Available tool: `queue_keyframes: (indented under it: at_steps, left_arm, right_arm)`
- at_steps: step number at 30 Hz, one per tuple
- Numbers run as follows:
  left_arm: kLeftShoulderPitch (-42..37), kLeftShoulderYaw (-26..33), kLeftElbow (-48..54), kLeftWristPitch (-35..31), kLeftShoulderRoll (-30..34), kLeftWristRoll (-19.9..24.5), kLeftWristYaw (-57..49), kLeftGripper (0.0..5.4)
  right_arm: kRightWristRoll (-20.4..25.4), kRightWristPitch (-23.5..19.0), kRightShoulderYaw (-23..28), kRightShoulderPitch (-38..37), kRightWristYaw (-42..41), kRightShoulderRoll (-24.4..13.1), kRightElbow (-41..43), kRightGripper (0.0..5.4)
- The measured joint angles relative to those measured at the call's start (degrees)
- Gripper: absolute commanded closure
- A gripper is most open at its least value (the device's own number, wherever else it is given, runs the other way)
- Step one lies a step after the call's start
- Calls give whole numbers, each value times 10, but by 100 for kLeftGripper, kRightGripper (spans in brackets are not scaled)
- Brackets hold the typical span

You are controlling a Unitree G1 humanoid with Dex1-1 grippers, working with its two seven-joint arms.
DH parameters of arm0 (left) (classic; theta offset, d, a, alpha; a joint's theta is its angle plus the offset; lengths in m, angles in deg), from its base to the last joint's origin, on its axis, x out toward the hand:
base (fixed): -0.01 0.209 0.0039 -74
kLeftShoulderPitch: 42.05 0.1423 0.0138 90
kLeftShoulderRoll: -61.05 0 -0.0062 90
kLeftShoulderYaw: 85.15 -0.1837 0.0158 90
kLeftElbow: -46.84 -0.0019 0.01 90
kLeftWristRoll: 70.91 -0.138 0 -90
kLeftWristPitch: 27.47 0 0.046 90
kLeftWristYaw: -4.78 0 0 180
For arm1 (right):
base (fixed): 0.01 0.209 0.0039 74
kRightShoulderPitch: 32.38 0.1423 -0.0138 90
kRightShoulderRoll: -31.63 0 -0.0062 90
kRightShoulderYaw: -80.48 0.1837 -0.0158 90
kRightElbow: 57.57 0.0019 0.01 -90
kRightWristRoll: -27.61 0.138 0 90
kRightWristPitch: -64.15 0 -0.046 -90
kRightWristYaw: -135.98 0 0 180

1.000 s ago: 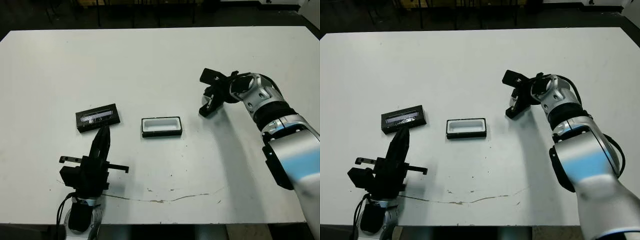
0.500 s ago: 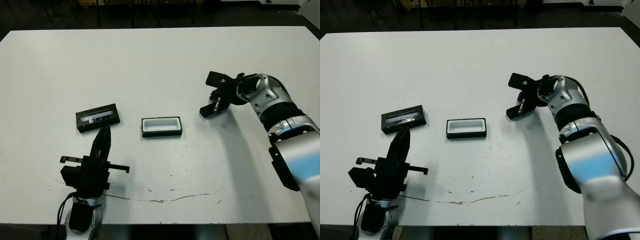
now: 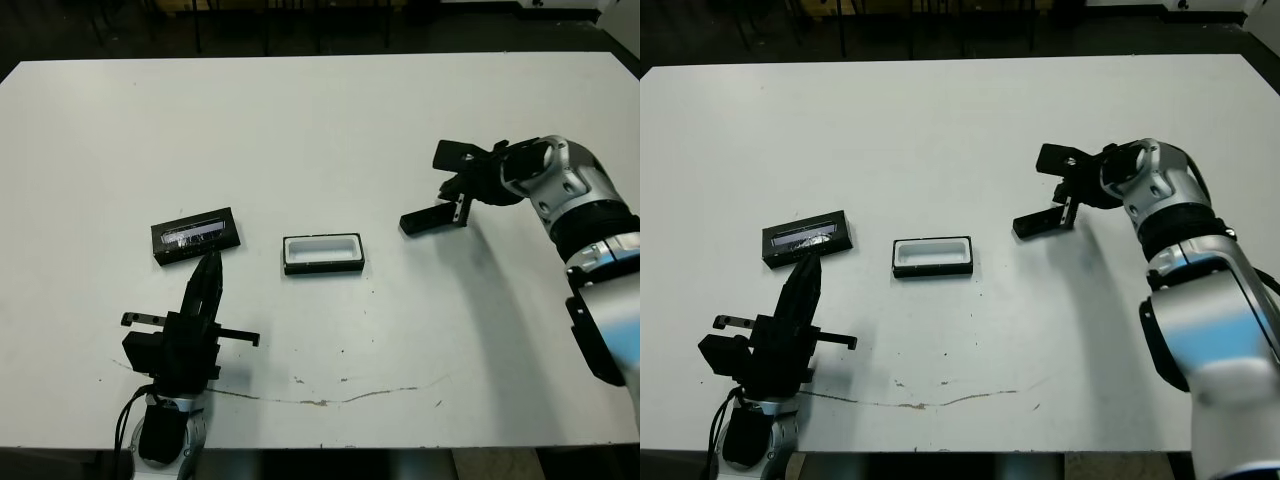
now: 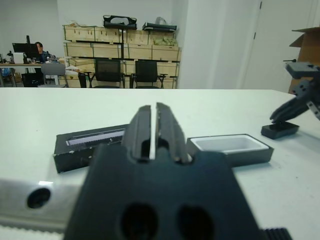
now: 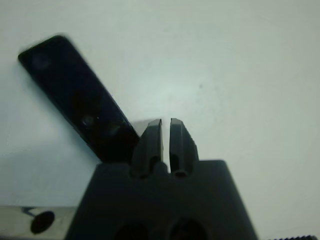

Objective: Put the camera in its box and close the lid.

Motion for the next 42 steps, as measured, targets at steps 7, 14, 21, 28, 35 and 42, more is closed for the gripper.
queue_keyframes:
  at_steps: [7,14,21,28,35,42]
  left_arm:
    - [0,3,2,-2,0,-1,-1,538]
    - [0,3,3,-7,0,-1,-4,538]
    - [0,3,4,-8,0,-2,-6,538]
    - [-1,4,3,-6,0,-4,-10,538]
    - [-1,6,2,-8,1,-5,-9,538]
    - [-1,7,1,-7,1,-3,-6,538]
  right_arm:
    - [33,25,13,-37,-39,-20,39,540]
    - [58,-29,15,-61,-96,-30,101,540]
    - [91,-41,25,-94,-129,-50,153,540]
    - [128,-69,37,-153,-182,-90,256,540]
    - [148,-87,45,-224,-186,-130,371,540]
    - [167,-117,121,-313,-43,-131,442,540]
